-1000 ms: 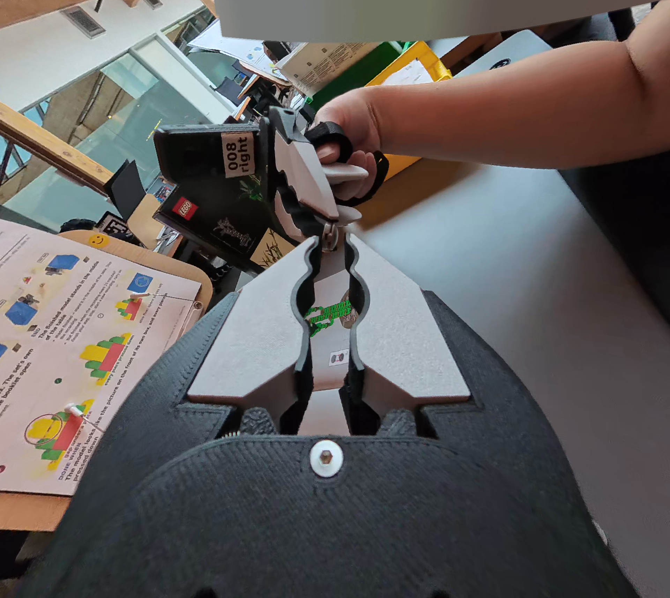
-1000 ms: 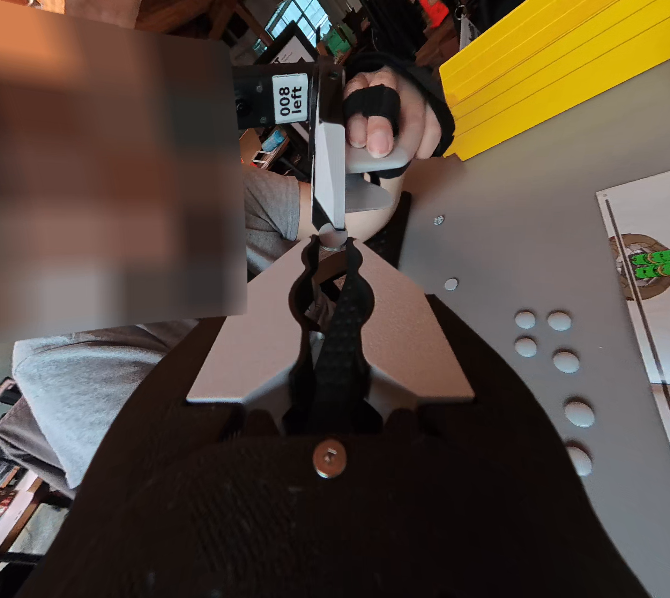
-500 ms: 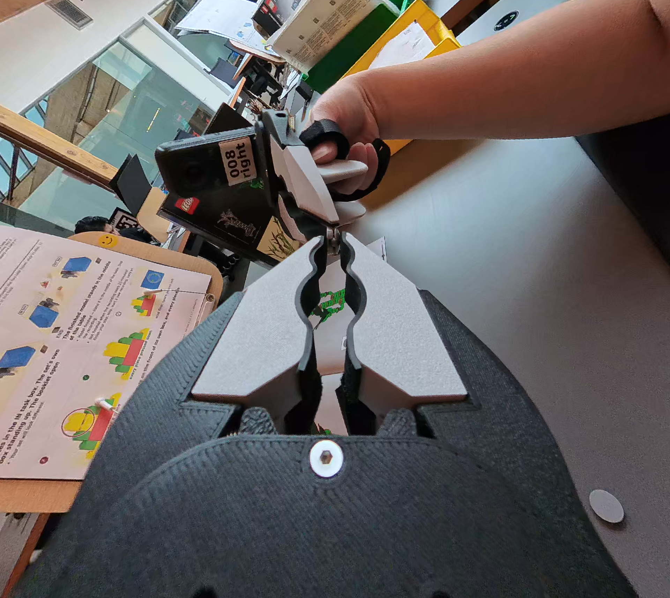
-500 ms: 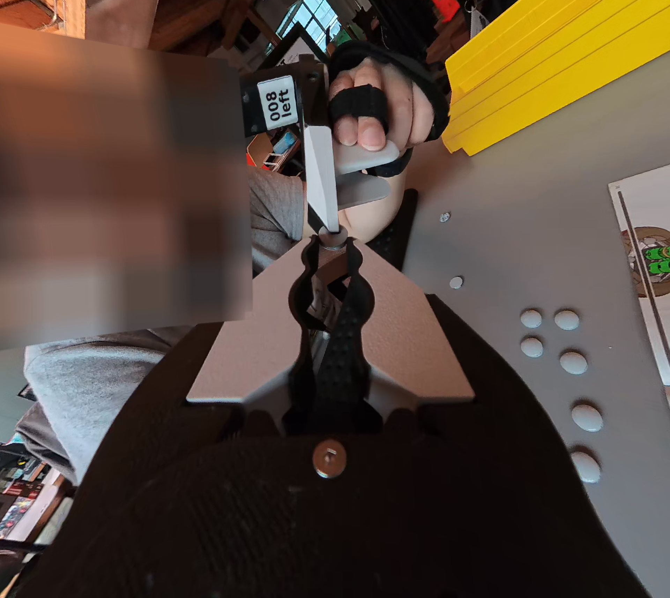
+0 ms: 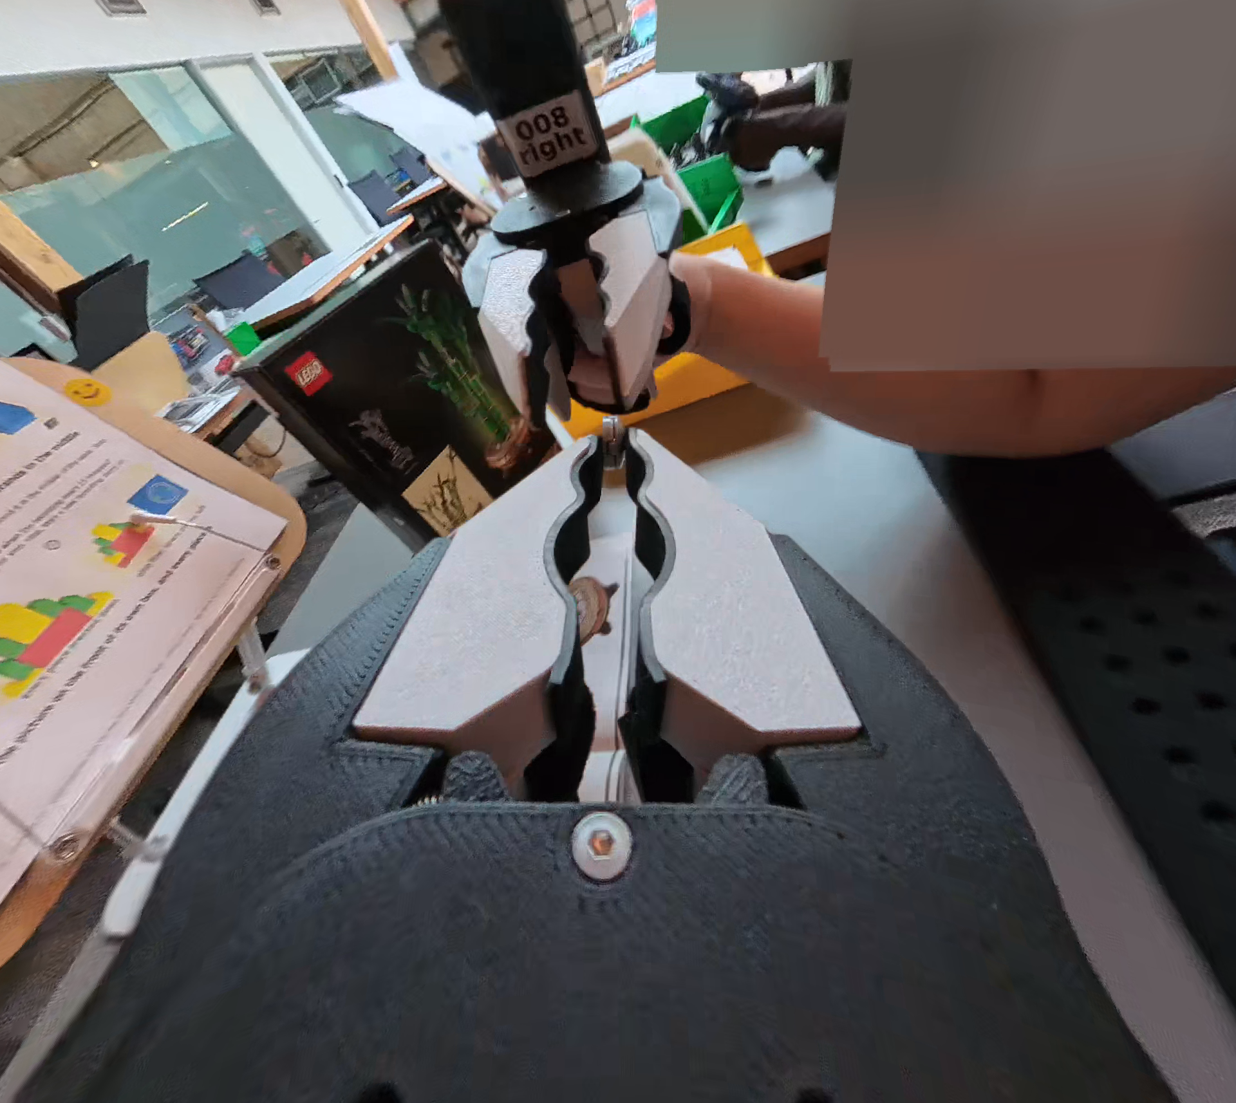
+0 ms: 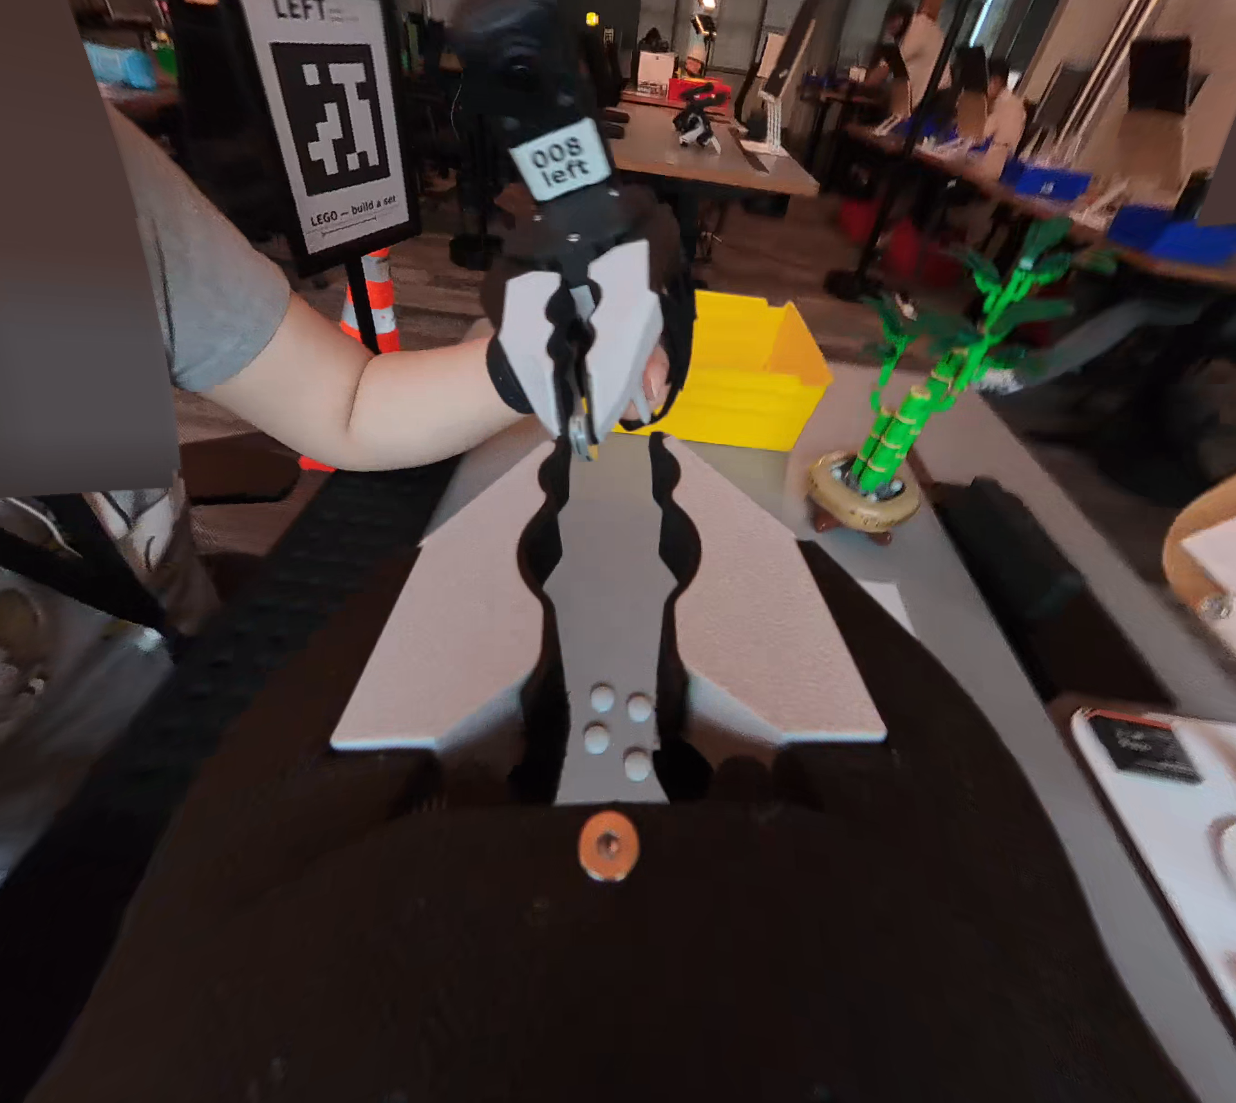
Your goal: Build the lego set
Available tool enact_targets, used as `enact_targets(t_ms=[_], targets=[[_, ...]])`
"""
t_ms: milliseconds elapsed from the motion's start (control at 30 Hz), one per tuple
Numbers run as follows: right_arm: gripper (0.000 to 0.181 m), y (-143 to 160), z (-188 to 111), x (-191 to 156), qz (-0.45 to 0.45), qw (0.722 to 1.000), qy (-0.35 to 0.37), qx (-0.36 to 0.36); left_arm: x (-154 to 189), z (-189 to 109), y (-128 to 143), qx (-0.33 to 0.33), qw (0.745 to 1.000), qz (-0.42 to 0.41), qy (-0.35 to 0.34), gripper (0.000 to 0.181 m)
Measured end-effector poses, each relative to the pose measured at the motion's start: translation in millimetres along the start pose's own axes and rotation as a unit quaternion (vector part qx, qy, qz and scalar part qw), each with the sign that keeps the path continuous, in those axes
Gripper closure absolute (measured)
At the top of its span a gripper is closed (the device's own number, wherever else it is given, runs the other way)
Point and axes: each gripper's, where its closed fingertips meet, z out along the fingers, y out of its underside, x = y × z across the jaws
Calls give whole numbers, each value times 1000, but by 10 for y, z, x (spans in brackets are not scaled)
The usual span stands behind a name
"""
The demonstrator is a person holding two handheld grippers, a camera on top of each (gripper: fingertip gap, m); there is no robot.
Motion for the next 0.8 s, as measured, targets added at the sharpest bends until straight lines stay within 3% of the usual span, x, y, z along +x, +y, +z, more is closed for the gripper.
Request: enact_targets(t_ms=[333, 800], targets=[[176, -74, 111, -130, -58, 998, 5, -22, 1, -48, -109, 19, 1000, -2, -3, 177], [177, -33, 129, -58, -58, 998, 14, -27, -53, -56, -56, 7, 1000, -7, -9, 177]])
